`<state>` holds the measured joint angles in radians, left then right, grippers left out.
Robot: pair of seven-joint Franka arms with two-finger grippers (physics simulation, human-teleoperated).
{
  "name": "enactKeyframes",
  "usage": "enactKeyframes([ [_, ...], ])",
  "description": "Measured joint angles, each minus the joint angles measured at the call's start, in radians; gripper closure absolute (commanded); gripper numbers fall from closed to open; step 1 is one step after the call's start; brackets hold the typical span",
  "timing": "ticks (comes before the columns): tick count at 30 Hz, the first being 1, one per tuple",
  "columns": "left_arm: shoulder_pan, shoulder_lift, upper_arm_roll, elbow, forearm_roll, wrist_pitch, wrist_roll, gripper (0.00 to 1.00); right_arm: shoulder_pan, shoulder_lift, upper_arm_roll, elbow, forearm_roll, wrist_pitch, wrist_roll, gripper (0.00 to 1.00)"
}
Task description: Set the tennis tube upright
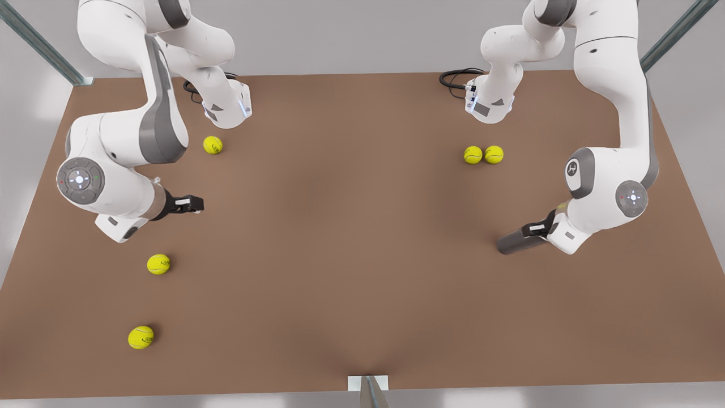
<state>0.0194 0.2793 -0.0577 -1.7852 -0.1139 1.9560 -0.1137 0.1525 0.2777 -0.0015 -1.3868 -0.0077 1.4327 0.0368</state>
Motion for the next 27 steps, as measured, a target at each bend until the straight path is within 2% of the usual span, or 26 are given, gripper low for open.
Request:
enactKeyframes([
  [22,-0.001,-0.02,-0.015,0.067,0.034,-0.068,-0.023,0.0,-0.006,0.003,0.0,0.0,0.001,-0.001,0.0,0.0],
  [27,0.005,-0.007,-0.016,0.196,0.032,-0.2,-0.024,0.0,-0.007,0.003,0.0,0.0,0.001,-0.001,0.0,0.0],
])
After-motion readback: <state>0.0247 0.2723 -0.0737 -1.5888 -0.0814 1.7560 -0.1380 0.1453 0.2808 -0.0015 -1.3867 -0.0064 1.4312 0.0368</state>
